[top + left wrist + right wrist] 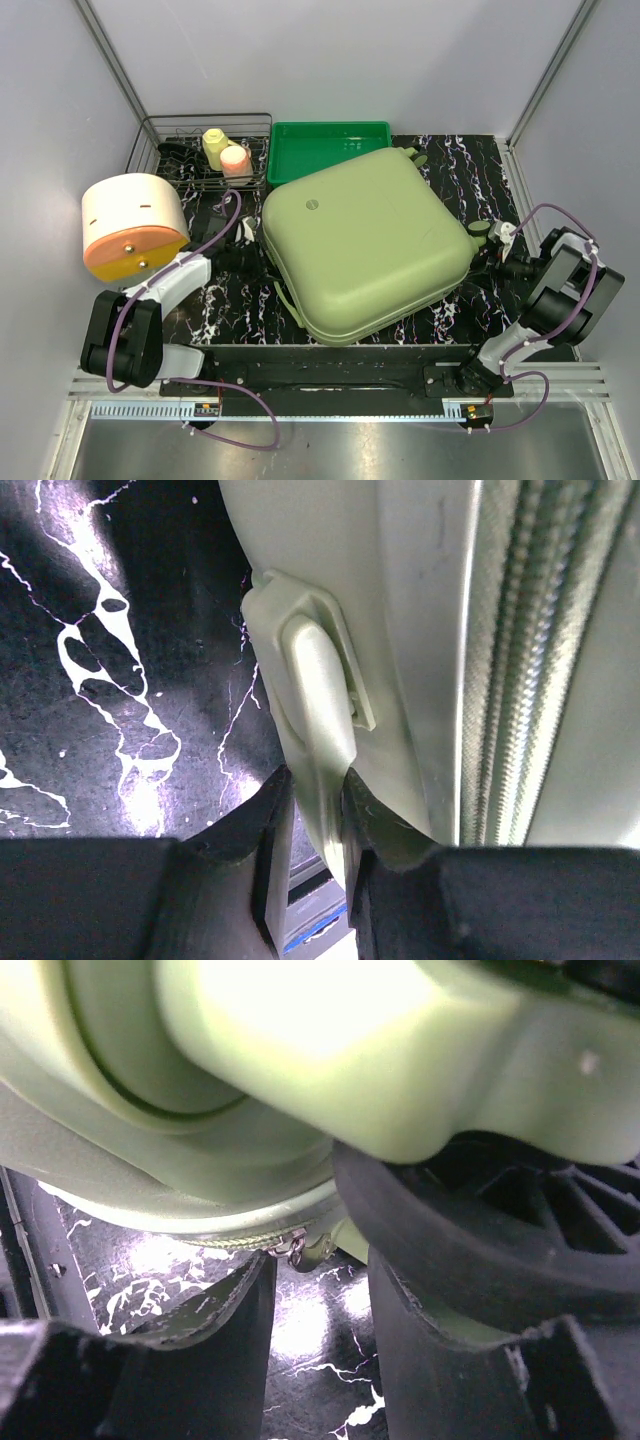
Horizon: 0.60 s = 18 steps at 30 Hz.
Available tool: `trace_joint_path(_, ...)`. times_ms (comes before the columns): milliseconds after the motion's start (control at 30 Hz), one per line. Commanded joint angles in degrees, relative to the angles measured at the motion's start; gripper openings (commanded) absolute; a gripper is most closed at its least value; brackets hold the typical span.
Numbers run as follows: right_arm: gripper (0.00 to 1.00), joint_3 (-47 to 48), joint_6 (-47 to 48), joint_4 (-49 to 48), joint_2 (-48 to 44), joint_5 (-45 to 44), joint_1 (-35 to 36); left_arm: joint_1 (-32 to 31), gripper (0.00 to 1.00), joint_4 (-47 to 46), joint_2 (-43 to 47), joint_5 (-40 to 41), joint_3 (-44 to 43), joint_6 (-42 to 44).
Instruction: Open, take out, and arrange the luggage
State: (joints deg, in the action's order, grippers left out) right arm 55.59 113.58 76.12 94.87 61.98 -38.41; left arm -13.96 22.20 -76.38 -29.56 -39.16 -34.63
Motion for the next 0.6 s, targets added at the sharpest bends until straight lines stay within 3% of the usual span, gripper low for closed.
trace_joint_path(0,0.49,-0.13,39.18,17.75,-2.32,0.17,0.8,-2.57,0.0,-4.17,-1.23,-2.78,-0.83,-0.96)
trace_joint_path(133,0.4,0.22,39.26,17.75,-2.14,0.69,0.97,-3.27,0.0,-4.35,-1.49,-2.43,-1.19,-1.23)
trace_joint_path(400,0.0,-1.1,39.17,17.84,-4.34,0.51,2.03,-3.27,0.0,-3.83,-1.14,-1.29,-0.66,-0.53)
trace_joint_path(567,0.0,0.3,39.09,17.84,-3.29,0.78,1.85,-2.31,0.0,-2.86,-0.7,-0.94,-0.66,0.35)
